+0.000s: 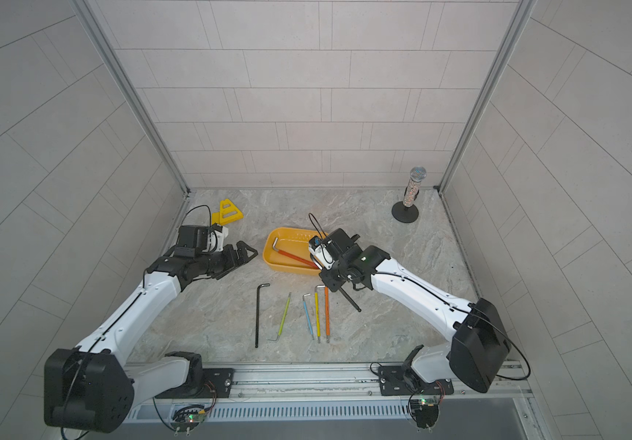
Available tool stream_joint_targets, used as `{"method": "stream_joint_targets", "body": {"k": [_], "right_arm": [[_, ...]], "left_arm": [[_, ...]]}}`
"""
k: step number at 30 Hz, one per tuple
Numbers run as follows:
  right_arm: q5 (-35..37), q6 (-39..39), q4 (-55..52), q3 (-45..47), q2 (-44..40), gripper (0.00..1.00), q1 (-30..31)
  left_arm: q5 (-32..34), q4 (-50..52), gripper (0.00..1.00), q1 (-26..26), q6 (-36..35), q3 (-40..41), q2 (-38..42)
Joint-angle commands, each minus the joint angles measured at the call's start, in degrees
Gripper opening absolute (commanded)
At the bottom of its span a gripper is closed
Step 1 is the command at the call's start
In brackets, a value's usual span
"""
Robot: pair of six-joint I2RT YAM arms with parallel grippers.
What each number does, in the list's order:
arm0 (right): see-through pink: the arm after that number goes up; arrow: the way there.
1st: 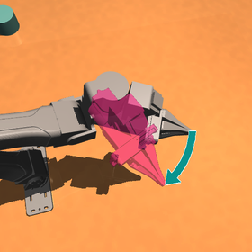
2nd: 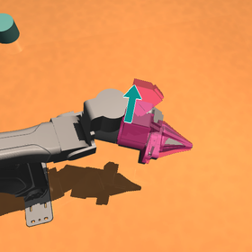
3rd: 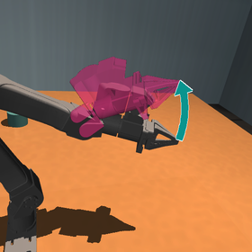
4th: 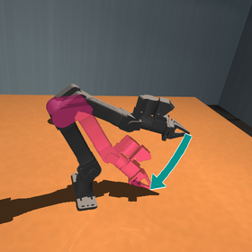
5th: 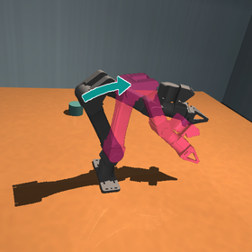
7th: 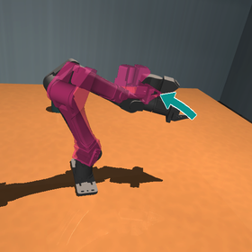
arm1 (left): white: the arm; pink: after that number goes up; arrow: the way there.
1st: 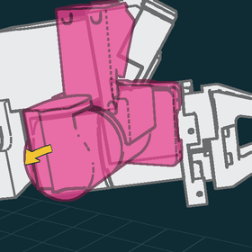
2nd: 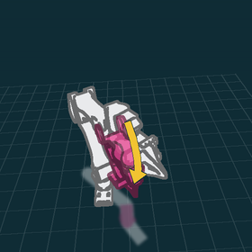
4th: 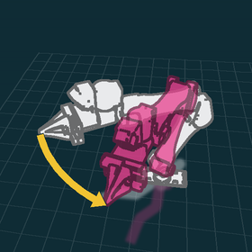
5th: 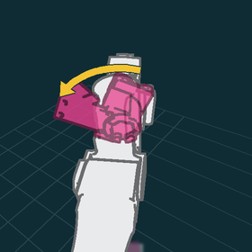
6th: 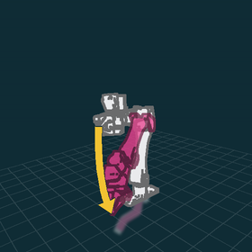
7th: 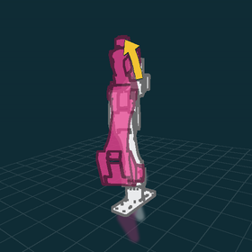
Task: Put the hex key on the desktop into the storage box
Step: Place the Allen key in the storage box.
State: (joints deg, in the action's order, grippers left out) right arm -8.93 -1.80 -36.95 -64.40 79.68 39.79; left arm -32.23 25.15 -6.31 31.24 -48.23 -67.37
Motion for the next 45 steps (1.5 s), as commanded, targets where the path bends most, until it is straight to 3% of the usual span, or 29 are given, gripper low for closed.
{"method": "stream_joint_targets", "body": {"k": [1,15,26,38,45], "right_arm": [[-0.6,3.3,1.1,-2.9,1.0,0.00,-0.3],[-2.6,7.7,0.1,-11.5,10.0,0.00,-0.9],[-2.7,13.8,-3.6,-26.6,20.7,0.00,-0.9],[-2.8,19.6,-7.3,-40.0,30.7,0.00,-0.9],[-3.5,22.2,-7.2,-45.9,36.4,0.00,-1.0]], "left_arm": [[0.1,0.5,0.98,-0.2,-0.7,0.5,0.7],[-0.6,-2.0,0.98,1.2,0.4,-1.0,-1.6],[-4.1,-6.2,0.98,1.6,5.2,-12.9,-13.3],[-4.8,-14.3,0.98,7.7,10.0,-8.2,-12.8],[-2.5,-12.8,0.98,7.8,8.6,-8.4,-11.1]]}}
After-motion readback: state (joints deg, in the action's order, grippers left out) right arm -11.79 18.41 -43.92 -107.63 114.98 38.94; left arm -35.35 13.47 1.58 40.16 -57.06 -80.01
